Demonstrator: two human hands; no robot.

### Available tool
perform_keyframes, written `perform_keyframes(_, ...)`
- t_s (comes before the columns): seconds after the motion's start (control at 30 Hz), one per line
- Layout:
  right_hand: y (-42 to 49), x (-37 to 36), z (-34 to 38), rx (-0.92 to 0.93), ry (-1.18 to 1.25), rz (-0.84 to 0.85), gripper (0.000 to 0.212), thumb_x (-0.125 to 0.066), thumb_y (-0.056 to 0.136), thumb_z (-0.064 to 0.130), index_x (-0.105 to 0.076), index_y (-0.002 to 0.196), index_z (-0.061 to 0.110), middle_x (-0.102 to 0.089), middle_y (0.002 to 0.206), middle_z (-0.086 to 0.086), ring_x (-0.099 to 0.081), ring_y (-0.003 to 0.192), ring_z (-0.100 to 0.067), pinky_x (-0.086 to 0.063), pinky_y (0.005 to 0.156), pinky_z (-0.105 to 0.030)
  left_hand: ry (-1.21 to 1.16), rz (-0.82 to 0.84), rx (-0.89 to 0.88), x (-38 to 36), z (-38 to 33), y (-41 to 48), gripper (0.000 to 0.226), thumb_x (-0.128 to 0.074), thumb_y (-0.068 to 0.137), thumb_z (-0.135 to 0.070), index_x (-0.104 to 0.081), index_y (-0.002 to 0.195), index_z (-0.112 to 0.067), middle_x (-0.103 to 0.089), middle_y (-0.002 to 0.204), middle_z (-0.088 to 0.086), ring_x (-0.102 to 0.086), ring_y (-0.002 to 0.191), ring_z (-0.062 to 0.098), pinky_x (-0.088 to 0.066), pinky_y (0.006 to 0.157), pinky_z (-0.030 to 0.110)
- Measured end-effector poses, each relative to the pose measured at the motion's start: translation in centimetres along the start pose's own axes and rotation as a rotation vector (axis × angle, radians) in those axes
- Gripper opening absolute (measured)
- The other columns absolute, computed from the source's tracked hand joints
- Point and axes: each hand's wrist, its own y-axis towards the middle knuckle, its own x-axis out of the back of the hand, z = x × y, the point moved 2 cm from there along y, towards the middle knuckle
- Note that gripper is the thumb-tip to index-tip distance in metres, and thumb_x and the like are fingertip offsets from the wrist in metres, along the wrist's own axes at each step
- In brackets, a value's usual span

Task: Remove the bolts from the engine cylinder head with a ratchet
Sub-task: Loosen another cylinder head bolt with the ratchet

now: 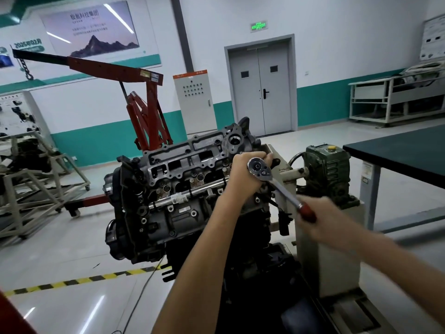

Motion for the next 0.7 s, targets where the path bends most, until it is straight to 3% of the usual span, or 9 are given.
perform_keyframes(0.07,1.2,3.1,-0.7,0.062,-0.218,0.040,0.014,-0.062,0.081,0.006,-0.055,0.082,0.018,-0.057,0.063,0.007,-0.057,0.053,-0.004,-0.045,0.052,-0.012,0.075,0.114,-0.029,0.6,0.1,0.3,0.048,-0.060,0.093,-0.012,-0.038,0.050,-0.006,-0.035,0.048,0.000,-0.028,0.047,0.014,-0.026,0.048,0.024)
perform_keyframes(0.13,1.8,3.8,-0.8,0.071,-0.284,-0.001,0.010,-0.062,0.081,0.010,-0.057,0.087,0.017,-0.059,0.065,0.005,-0.057,0.054,-0.005,-0.044,0.055,-0.013,0.041,0.092,-0.013,0.5,0.1,0.3,0.048,-0.059,0.094,-0.013,-0.042,0.052,0.001,-0.036,0.048,0.003,-0.029,0.047,0.015,-0.026,0.047,0.026)
perform_keyframes(0.2,0.9,1.7,-0.4,-0.006,-0.133,-0.032,0.016,-0.062,0.081,0.006,-0.056,0.085,0.020,-0.058,0.066,-0.001,-0.055,0.055,-0.010,-0.046,0.056,-0.020,-0.028,-0.051,0.025,-0.1,0.1,-0.1,0.049,-0.056,0.096,-0.013,-0.044,0.053,0.005,-0.039,0.048,0.009,-0.033,0.047,0.017,-0.027,0.048,0.029)
perform_keyframes(0.3,-1.3,-4.3,2.0,-0.133,0.195,-0.189,0.018,-0.062,0.077,0.001,-0.052,0.073,0.015,-0.049,0.055,0.002,-0.044,0.045,-0.006,-0.036,0.046,-0.017,-0.085,-0.270,0.070,-1.4,0.2,-0.4,0.049,-0.052,0.098,-0.011,-0.042,0.054,0.009,-0.040,0.048,0.018,-0.034,0.048,0.018,-0.028,0.047,0.035)
perform_keyframes(0.37,-1.3,-8.0,4.2,-0.203,0.473,-0.234,0.022,-0.059,0.079,0.000,-0.048,0.071,0.018,-0.046,0.051,0.002,-0.042,0.036,-0.004,-0.034,0.040,-0.015,-0.027,-0.336,0.090,-1.6,0.3,-0.1,0.048,-0.052,0.097,-0.011,-0.042,0.054,0.009,-0.041,0.050,0.024,-0.033,0.049,0.018,-0.030,0.046,0.036)
perform_keyframes(0.43,-0.9,-9.9,5.5,-0.207,0.601,-0.246,0.022,-0.055,0.081,-0.001,-0.048,0.073,0.017,-0.048,0.050,-0.002,-0.043,0.031,-0.006,-0.035,0.036,-0.017,0.005,-0.333,0.068,-1.4,0.1,0.0,0.048,-0.052,0.097,-0.009,-0.041,0.054,0.009,-0.040,0.050,0.023,-0.033,0.049,0.018,-0.030,0.046,0.035)
perform_keyframes(0.57,-1.0,-5.7,2.8,-0.135,0.298,-0.202,0.030,-0.058,0.076,-0.005,-0.047,0.065,0.020,-0.045,0.050,0.003,-0.041,0.040,-0.006,-0.031,0.040,-0.011,-0.035,-0.132,0.016,-0.7,0.1,-0.1,0.048,-0.055,0.096,-0.010,-0.040,0.052,-0.002,-0.038,0.049,0.005,-0.031,0.046,0.008,-0.025,0.046,0.025)
perform_keyframes(0.7,0.8,2.7,-0.2,0.034,-0.191,-0.012,0.016,-0.063,0.079,0.002,-0.056,0.084,0.016,-0.052,0.059,0.009,-0.051,0.048,-0.004,-0.044,0.049,-0.013,0.063,0.103,0.001,0.3,0.2,0.4,0.047,-0.059,0.093,-0.011,-0.040,0.051,-0.013,-0.036,0.047,-0.005,-0.029,0.044,0.006,-0.026,0.047,0.018)
